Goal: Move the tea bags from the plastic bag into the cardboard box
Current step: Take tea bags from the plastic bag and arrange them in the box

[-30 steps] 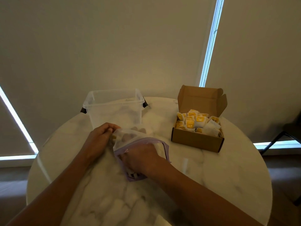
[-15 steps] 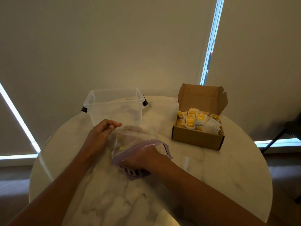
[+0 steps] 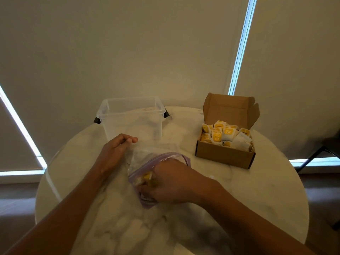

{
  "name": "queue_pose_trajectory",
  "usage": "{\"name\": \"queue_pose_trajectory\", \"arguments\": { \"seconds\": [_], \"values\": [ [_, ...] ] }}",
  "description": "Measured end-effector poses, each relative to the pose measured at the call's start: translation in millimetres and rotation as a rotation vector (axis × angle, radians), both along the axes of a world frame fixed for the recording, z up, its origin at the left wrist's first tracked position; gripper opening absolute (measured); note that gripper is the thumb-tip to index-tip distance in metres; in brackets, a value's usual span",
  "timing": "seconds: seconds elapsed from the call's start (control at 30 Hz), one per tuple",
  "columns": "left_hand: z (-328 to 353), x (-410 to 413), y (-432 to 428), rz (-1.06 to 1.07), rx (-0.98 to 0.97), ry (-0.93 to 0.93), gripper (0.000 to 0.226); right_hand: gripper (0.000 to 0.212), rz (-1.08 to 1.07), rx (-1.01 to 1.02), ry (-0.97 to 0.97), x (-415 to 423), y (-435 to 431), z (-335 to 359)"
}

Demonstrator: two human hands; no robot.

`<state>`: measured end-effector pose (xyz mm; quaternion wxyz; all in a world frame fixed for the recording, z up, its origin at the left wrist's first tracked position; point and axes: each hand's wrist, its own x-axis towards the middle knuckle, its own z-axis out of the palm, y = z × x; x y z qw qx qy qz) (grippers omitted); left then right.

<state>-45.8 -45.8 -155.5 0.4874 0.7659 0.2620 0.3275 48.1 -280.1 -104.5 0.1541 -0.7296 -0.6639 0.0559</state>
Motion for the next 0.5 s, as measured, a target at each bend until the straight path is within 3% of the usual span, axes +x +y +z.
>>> {"name": "queue_pose_trajectory", "arguments": {
  "seconds": [0.23, 0.37, 0.5],
  "values": [
    [10, -2, -16, -0.059, 0.101, 0.057, 0.027, 0.023, -0.010, 0.260, -0.086, 32, -21, 3],
    [19, -7, -35, -0.089, 0.272, -0.030, 0.051, 0.022, -0.062, 0.431, -0.005, 37, -16, -2],
    [26, -8, -55, -0.292, 0.343, -0.146, 0.077, 0.012, -0.156, 0.487, 0.141, 44, -17, 1]
  ]
}}
